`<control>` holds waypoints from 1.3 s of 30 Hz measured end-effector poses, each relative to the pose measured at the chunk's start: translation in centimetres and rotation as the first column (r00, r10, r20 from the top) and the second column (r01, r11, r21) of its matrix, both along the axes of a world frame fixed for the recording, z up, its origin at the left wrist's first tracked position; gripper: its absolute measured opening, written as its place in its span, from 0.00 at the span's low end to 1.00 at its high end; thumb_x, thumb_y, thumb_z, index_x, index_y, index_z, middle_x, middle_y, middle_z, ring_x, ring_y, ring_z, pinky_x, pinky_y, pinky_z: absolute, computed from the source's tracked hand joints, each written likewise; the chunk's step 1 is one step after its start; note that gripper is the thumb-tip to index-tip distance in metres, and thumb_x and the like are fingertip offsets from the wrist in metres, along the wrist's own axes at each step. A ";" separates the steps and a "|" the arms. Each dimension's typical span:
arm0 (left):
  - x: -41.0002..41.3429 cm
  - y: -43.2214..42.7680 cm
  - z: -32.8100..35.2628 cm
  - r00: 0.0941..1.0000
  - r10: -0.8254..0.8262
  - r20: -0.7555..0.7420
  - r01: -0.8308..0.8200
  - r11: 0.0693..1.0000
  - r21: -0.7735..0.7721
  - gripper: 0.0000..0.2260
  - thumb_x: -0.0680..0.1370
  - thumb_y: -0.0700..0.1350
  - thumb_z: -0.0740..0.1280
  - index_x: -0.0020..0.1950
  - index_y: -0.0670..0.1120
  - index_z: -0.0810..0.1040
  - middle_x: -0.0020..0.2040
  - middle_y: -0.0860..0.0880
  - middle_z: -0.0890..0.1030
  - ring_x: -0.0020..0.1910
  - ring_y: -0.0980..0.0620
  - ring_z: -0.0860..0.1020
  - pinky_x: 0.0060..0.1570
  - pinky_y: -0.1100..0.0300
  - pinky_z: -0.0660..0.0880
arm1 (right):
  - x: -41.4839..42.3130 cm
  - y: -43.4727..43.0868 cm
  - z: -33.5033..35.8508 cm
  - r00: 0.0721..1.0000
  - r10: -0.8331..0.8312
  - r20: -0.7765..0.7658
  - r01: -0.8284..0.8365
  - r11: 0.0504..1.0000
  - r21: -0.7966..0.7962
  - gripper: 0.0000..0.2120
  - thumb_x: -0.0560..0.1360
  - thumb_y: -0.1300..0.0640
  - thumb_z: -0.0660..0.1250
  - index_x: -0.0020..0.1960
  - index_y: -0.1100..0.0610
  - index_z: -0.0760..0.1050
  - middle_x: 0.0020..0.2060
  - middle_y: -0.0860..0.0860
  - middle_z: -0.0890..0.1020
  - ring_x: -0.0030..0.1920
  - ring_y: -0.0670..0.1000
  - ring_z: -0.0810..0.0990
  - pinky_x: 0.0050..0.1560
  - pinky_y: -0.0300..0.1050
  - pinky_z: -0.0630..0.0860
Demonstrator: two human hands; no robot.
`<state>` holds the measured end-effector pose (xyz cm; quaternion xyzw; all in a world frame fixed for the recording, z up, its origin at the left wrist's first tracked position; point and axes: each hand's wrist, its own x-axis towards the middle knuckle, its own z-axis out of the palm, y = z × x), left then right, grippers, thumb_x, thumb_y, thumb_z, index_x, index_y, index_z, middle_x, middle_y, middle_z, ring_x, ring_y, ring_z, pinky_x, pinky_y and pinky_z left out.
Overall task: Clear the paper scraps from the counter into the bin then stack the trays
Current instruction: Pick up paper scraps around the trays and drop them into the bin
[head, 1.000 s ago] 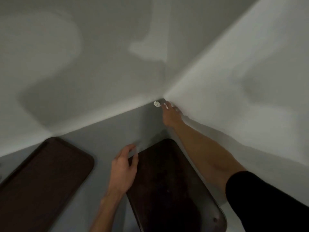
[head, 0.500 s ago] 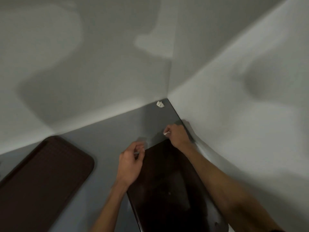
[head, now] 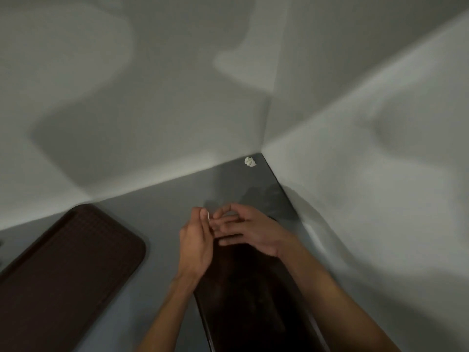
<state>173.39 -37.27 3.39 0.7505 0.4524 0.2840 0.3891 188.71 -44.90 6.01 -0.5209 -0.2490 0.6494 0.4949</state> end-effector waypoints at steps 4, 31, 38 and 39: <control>-1.5 1.2 -0.8 0.995 0.037 -0.091 -0.036 0.999 0.012 0.13 0.87 0.48 0.54 0.44 0.48 0.68 0.32 0.49 0.74 0.31 0.52 0.74 0.35 0.54 0.64 | 4.4 4.7 -1.4 0.693 0.009 0.721 0.021 0.999 -0.033 0.06 0.79 0.58 0.74 0.56 0.56 0.82 0.53 0.50 0.88 0.55 0.48 0.86 0.58 0.43 0.78; -8.2 -4.0 0.6 0.987 -0.155 -0.036 0.146 0.973 -0.180 0.07 0.83 0.34 0.58 0.53 0.46 0.70 0.36 0.44 0.75 0.30 0.57 0.71 0.30 0.64 0.67 | -3.6 -5.2 -4.6 0.254 -0.338 0.906 0.405 0.888 0.218 0.06 0.81 0.59 0.72 0.56 0.52 0.84 0.48 0.47 0.88 0.47 0.45 0.85 0.54 0.43 0.81; -11.0 -11.5 2.1 0.919 -0.393 -0.040 0.372 0.895 -0.247 0.02 0.85 0.41 0.59 0.56 0.46 0.66 0.39 0.48 0.75 0.32 0.56 0.74 0.35 0.54 0.71 | -17.2 -21.1 0.2 0.358 -0.627 0.692 0.694 0.674 0.252 0.08 0.81 0.56 0.73 0.57 0.44 0.83 0.55 0.36 0.86 0.58 0.38 0.84 0.62 0.38 0.79; -11.4 -12.8 2.5 0.906 -0.421 -0.035 0.393 0.871 -0.296 0.03 0.85 0.42 0.60 0.56 0.46 0.65 0.41 0.47 0.76 0.36 0.52 0.76 0.37 0.52 0.72 | -18.9 -23.2 0.4 0.339 -0.664 0.667 0.736 0.629 0.251 0.08 0.81 0.56 0.74 0.57 0.44 0.83 0.55 0.38 0.86 0.58 0.39 0.84 0.62 0.41 0.80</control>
